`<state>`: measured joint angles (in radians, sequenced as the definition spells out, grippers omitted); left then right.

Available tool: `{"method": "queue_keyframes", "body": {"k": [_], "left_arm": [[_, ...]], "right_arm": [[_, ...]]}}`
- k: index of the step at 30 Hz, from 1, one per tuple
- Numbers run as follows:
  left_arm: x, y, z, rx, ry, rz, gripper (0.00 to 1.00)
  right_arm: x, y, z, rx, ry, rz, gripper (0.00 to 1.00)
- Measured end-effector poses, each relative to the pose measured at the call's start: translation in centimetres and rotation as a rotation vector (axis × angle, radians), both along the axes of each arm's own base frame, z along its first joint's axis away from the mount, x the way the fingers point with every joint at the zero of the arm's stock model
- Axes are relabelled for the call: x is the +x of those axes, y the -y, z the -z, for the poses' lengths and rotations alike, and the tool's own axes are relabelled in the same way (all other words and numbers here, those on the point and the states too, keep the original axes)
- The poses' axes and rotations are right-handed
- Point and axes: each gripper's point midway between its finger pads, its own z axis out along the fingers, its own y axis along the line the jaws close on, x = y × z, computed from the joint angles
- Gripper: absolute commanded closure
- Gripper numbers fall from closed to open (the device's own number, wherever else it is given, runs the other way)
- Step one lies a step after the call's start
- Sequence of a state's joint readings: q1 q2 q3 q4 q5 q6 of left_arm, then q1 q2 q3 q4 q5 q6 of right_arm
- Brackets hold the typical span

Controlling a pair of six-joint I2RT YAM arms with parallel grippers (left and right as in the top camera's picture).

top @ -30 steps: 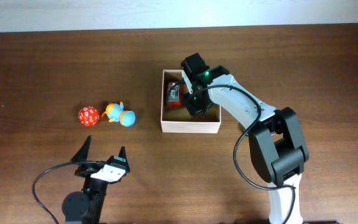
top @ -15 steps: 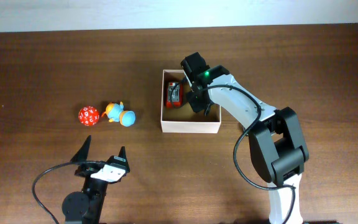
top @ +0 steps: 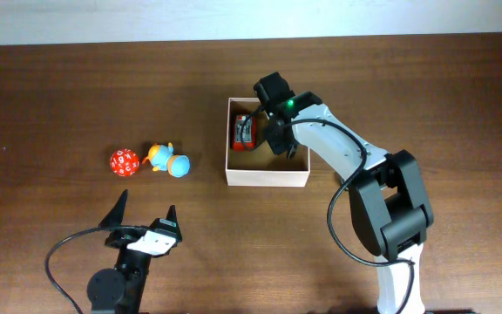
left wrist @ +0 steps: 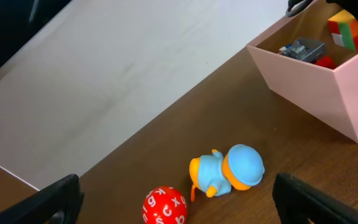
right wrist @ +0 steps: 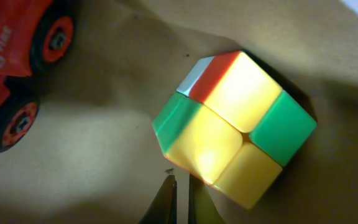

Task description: Pack container

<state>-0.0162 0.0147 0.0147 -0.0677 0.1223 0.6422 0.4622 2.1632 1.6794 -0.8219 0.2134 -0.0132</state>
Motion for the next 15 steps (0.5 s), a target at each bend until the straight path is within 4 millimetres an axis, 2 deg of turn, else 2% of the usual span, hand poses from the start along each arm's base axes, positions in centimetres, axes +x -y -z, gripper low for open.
{"method": "queue_keyframes", "body": {"k": [9, 15], "left_arm": [[0.0, 0.0, 0.0, 0.000, 0.000, 0.000, 0.01], [0.0, 0.0, 0.0, 0.000, 0.000, 0.000, 0.01]], "right_arm": [[0.5, 1.6, 0.0, -0.011, -0.002, 0.020, 0.96], [0.3, 1.4, 0.0, -0.017, -0.009, 0.000, 0.96]]}}
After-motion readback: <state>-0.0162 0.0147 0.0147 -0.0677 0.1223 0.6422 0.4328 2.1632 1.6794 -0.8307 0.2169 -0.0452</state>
